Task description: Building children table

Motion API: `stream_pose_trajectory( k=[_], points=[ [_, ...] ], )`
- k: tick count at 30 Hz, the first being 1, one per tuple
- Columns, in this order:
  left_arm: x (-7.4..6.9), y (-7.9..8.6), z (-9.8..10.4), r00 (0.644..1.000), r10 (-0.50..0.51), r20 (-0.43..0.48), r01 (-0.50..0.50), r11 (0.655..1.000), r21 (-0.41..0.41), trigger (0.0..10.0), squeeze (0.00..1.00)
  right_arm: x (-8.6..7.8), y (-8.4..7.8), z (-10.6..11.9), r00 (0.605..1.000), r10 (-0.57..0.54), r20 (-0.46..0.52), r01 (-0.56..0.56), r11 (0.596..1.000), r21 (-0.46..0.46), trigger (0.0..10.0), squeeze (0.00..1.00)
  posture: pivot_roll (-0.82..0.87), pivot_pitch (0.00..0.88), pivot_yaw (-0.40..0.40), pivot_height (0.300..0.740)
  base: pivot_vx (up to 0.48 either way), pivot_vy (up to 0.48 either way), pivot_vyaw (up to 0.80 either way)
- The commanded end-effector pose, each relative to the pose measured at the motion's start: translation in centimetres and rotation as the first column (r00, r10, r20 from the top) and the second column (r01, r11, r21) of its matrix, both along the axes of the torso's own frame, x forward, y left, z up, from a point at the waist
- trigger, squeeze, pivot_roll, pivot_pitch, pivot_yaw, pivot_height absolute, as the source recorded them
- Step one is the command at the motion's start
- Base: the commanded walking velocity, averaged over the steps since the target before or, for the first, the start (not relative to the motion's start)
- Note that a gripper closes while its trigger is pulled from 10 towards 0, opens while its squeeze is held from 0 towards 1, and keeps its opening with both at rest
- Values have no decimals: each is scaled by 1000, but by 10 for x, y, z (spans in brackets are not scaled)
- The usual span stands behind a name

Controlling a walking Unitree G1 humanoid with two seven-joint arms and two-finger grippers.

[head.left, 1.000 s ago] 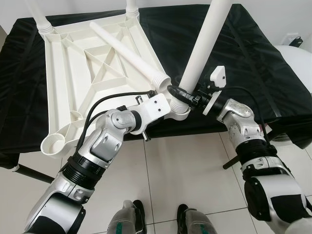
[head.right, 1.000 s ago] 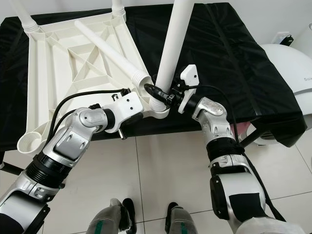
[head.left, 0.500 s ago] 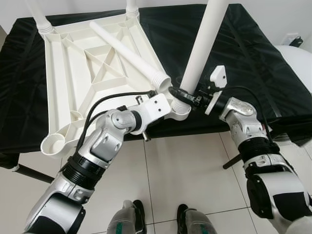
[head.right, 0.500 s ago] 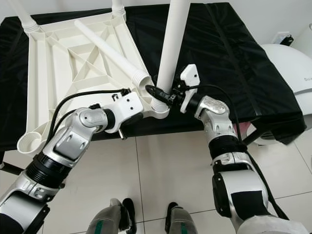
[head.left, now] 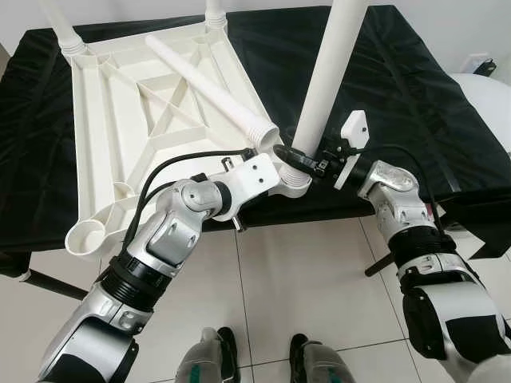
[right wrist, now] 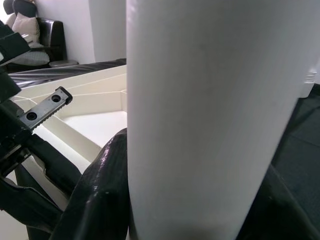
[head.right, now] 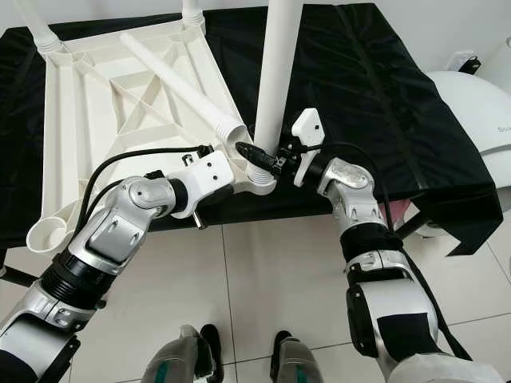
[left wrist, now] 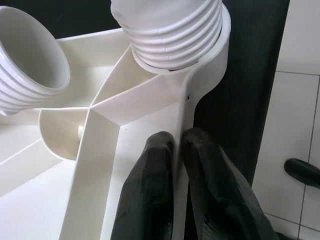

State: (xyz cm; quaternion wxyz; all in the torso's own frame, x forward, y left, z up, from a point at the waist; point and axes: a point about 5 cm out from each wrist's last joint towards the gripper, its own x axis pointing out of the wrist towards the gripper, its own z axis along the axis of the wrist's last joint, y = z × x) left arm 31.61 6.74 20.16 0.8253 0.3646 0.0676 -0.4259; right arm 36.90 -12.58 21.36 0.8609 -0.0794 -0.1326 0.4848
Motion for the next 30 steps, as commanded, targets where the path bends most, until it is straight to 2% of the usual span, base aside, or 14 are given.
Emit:
stream_pose_trajectory(
  k=[1, 13, 30],
  points=[
    [-9, -5, -14, 996, -45, -78, 47, 999, 14, 10000, 0, -2, 1, -20, 996, 20, -84, -24, 998, -55, 10000, 0, -101, 220, 13, 740, 0, 0, 0],
    [-10, -6, -13, 996, -45, -77, 46, 999, 11, 10000, 0, -2, -2, -27, 995, 5, -103, -12, 997, -71, 10000, 0, -104, 223, 14, 740, 0, 0, 0],
    [-11, -8, -12, 996, -50, -76, 51, 999, 10, 10000, 0, 0, -5, -29, 990, -104, -94, 104, 995, -4, 10000, 0, -108, 216, 17, 740, 0, 0, 0]
  ],
)
